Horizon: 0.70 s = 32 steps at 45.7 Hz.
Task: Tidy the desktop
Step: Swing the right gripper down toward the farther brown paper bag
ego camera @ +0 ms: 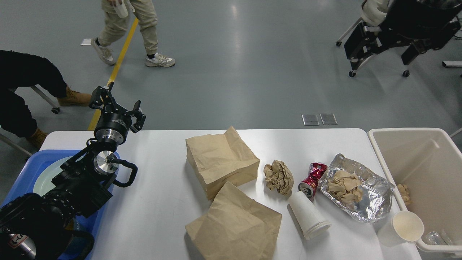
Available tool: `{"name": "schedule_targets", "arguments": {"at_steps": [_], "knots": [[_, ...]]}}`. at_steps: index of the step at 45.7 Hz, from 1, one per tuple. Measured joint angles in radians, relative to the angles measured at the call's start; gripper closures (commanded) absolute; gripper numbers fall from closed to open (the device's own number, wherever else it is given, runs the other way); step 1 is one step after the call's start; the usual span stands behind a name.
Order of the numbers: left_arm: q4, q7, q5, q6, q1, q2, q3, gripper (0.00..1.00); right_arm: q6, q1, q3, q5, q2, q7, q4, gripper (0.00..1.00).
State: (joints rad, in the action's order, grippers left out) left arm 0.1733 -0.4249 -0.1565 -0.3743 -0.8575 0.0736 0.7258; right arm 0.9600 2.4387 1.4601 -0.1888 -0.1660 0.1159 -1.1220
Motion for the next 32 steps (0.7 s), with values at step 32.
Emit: {"name": "schedule_targets", "arguments": {"at_steps": [32], "knots": [[0.000,0.000,0.000,0.000,0.005,0.000,0.000,0.04,-0.527,-0.215,-0.420,0.086,-0.050,-0.003,-0.250,0.00]]}}
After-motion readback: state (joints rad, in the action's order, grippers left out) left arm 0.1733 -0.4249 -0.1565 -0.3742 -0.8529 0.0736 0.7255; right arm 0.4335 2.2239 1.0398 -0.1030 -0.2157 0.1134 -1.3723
